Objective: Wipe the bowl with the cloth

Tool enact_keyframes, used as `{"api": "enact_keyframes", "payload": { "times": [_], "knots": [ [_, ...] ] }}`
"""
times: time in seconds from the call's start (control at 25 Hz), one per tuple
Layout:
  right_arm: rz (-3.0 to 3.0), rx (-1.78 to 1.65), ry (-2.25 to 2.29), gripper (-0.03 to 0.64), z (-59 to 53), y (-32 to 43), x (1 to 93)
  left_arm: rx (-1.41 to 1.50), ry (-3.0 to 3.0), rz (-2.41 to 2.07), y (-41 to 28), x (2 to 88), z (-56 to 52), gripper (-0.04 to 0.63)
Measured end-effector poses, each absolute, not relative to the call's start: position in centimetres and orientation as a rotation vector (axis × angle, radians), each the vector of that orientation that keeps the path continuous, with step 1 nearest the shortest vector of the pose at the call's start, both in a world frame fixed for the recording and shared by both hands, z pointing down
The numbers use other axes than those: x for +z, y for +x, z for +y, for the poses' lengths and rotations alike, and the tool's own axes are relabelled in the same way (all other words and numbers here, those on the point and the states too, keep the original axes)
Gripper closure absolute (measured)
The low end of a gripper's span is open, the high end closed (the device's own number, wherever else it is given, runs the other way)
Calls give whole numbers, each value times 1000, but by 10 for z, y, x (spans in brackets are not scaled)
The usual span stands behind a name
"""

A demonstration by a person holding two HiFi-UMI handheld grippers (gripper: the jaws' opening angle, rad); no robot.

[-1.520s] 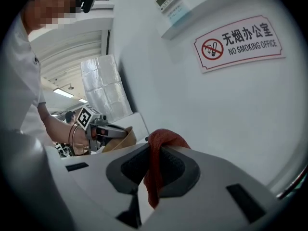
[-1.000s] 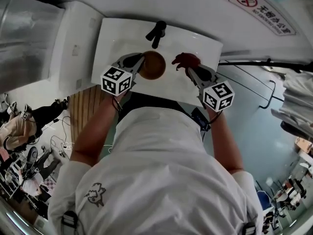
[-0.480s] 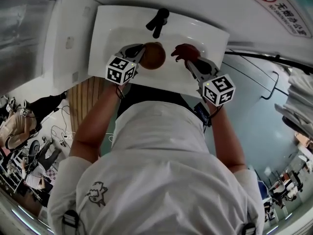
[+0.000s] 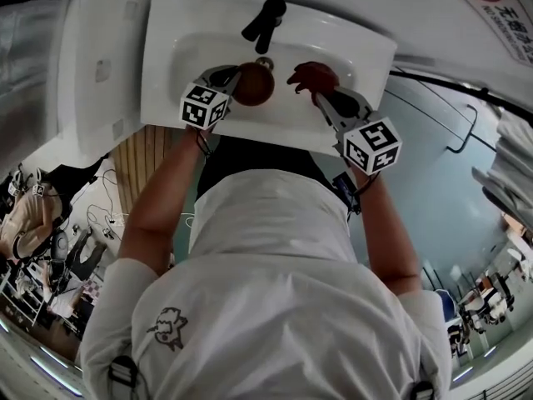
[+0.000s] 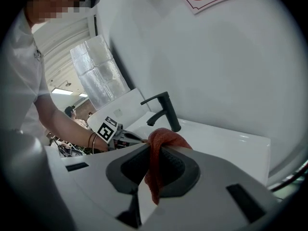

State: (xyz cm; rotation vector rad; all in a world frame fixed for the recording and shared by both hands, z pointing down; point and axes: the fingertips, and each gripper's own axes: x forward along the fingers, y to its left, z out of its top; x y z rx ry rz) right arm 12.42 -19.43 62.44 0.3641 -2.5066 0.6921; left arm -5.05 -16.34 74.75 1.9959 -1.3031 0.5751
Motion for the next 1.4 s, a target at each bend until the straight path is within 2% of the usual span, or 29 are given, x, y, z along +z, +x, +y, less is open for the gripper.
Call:
{"api": "enact_keyframes", "payload": {
  "times": [0.56, 1.2, 1.4],
  "knots": [
    [-2459, 709, 395, 565, -201, 127, 645, 691, 1934, -1234, -62, 814, -175, 571],
    [-2439, 736, 426, 565, -195, 130, 653, 777, 1878, -1199, -67, 848, -181, 569],
    [-2439, 736, 432, 565, -193, 133, 650, 803, 1861, -1201, -69, 853, -179, 548]
  ]
}}
